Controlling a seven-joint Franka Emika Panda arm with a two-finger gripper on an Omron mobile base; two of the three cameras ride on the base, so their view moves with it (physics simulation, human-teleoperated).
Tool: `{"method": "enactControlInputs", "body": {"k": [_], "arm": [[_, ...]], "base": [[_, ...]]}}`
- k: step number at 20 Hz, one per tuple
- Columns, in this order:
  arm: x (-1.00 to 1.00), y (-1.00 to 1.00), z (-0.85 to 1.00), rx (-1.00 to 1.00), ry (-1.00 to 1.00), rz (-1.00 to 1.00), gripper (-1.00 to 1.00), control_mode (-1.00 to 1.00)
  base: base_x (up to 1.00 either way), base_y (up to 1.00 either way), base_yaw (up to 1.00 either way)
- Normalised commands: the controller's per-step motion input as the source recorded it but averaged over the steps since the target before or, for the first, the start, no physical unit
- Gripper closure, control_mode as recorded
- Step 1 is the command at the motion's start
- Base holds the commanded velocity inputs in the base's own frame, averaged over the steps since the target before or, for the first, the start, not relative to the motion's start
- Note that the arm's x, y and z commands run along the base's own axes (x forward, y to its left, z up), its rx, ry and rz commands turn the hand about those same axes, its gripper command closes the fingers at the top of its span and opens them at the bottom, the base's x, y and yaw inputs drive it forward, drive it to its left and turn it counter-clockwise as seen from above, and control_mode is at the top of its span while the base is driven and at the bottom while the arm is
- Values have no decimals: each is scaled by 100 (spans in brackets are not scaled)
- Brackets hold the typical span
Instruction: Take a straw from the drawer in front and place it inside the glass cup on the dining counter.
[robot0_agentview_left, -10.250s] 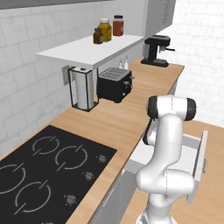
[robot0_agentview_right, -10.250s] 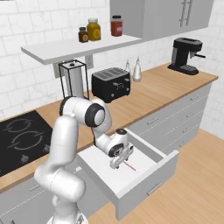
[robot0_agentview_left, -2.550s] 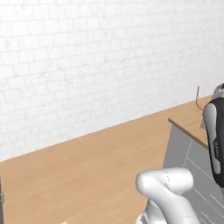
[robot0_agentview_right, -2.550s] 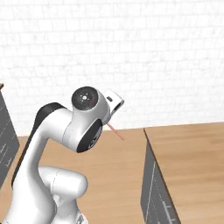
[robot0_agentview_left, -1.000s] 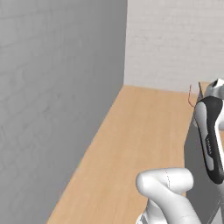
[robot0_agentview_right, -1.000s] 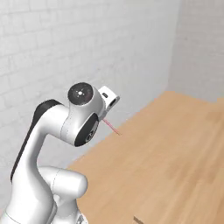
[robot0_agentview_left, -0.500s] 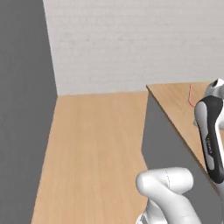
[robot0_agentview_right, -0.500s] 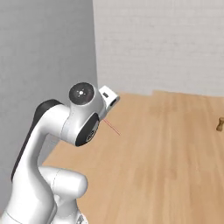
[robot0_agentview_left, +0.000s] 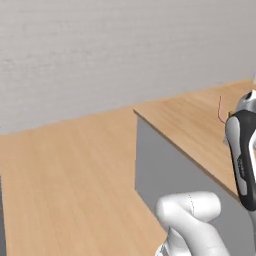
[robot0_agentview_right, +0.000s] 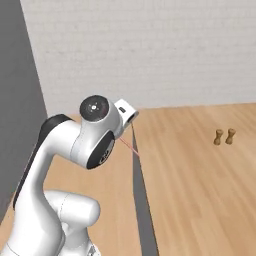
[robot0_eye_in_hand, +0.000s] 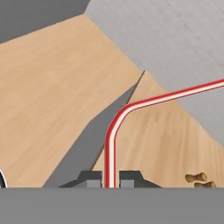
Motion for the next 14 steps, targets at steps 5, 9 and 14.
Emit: {"method": "enactControlInputs", "body": {"k": [5, 9, 14], "arm": [[0, 0, 0, 0, 0, 0, 100, 100], [0, 0, 0, 0, 0, 0, 100, 100], [0, 0, 0, 0, 0, 0, 100, 100]], "base": [[92, 86, -45], [89, 99, -38], [88, 100, -36]]}}
